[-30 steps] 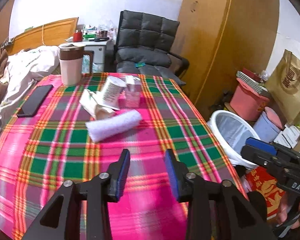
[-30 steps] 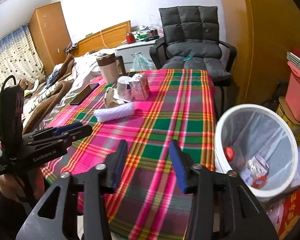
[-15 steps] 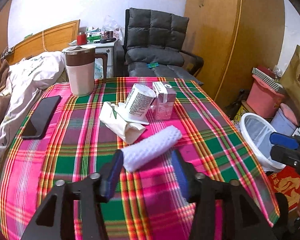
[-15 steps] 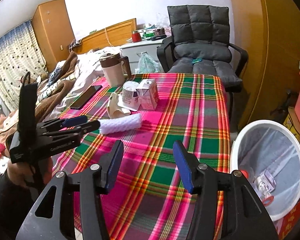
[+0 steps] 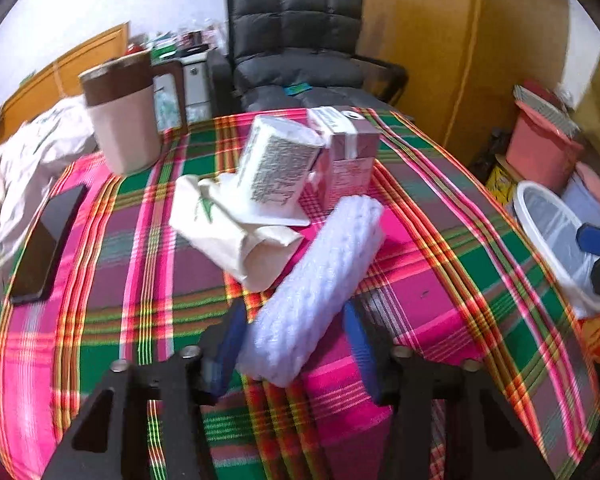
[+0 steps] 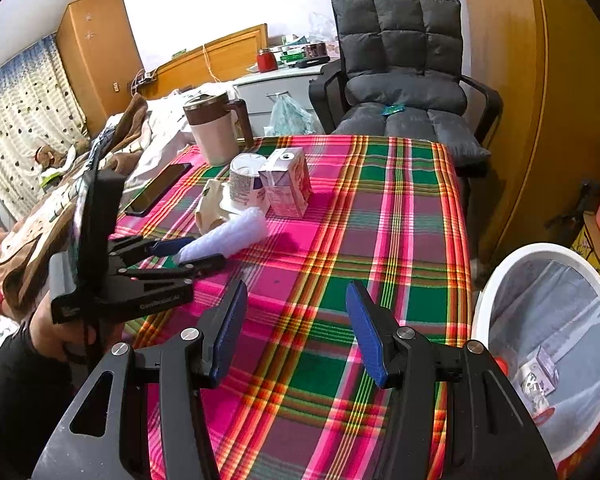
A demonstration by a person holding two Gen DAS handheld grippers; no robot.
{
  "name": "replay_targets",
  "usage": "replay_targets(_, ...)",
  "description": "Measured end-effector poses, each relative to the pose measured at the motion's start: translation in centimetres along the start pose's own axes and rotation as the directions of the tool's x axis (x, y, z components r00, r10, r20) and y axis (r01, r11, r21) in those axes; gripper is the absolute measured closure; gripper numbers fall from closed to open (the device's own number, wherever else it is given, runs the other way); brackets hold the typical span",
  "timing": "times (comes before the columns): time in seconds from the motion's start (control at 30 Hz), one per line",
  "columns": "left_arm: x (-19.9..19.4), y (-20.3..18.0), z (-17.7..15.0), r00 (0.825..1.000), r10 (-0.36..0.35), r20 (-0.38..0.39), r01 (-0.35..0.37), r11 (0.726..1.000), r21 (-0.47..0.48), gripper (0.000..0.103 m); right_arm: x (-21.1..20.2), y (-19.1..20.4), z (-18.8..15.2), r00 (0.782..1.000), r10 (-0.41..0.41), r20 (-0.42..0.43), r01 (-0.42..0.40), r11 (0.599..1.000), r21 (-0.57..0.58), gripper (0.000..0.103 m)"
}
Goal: Collect trash
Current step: 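Grasp the second white foam net with the left gripper while the right gripper grasps the strawberry milk carton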
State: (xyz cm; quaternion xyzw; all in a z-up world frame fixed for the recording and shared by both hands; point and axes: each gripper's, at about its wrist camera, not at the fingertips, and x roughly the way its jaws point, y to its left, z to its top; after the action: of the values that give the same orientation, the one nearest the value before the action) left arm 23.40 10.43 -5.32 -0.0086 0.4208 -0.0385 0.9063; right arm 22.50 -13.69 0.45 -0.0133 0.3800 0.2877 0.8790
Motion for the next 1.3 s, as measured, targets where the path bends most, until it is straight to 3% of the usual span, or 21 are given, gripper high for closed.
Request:
replay_targets(0.2,-1.8,1.0,-0.8,1.0,-0.005,0.031,0.009,0.99,-0.138,0.082,0.5,0.6,1.0,1.0,0.004,0.011,-0.004,1.0,0.003,0.049)
replay_targets(0.3,-3.2,1.3,-1.1,0.998,-0.014,0.056,0.025,0.98,-0.199,0.084,0.9,1.1,1.6,1.0,0.002,0.016,-0.002,1.0,0.001,0.049)
replay_targets(0.63,-5.1,3.6,-0.6,0.99,0.055,0.129,-0.012,0.951,-0.31,0.084,3.9,2.7,4.0,1.0,-0.009,0.021,0.009,1.0,-0.006,0.049)
replay_targets(1.3,-4.7,6.9,-2.0,0.989,0.049,0.14,0.007,0.928,-0.373,0.084,10.8,2.1,7.2,0.998,-0.063,0.008,0.063,0.998,0.022,0.049)
